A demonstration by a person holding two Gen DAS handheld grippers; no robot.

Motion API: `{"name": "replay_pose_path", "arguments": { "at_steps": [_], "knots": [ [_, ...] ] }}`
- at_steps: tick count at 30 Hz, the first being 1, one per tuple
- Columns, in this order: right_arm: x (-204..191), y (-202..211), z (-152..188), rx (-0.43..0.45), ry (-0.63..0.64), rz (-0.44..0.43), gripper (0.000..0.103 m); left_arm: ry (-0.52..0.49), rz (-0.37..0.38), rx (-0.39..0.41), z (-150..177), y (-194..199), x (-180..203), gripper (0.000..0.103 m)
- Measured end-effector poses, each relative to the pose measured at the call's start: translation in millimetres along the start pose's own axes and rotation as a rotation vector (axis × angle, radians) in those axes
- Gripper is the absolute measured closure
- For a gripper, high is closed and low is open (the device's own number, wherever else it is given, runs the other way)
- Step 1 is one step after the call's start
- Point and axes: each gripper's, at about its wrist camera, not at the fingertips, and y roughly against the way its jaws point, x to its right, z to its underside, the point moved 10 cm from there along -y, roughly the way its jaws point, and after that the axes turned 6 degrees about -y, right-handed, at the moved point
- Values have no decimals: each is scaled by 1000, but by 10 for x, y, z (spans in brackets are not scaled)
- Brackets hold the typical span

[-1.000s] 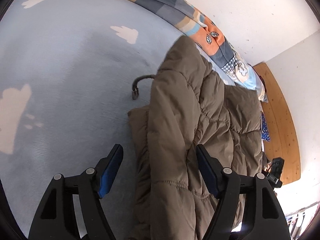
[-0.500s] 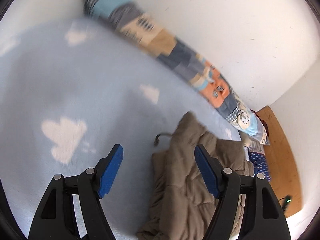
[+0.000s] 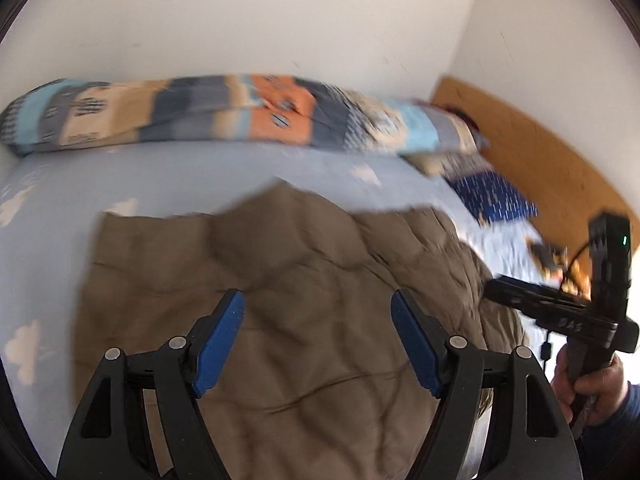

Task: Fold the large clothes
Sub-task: 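Press and smooth the folded jacket flat with both tools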

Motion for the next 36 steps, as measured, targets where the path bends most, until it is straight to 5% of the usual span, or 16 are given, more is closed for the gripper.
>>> {"name": "replay_pose_path", "arguments": {
  "at_steps": [2, 8, 16, 22, 28, 36],
  "knots": [
    [-110, -185, 66, -37, 32, -6, 54, -32, -23, -30, -16, -227, 89, 28],
    [-105, -704, 134, -124, 38, 49, 65, -21, -135, -204, 100, -1019, -152, 28],
    [65, -1087, 266, -210, 47, 100, 68, 7, -137, -238, 199, -1351, -369, 19],
    [9, -865, 198, -166, 56, 79, 68, 60, -104, -152, 92, -902, -298, 20],
    [80, -176, 204, -74, -3, 61, 66, 38, -164, -67, 132, -65, -153, 20],
    [180, 296, 809, -52, -48, 59, 65, 71, -283, -113, 1070, 477, -178, 20]
  ]
}}
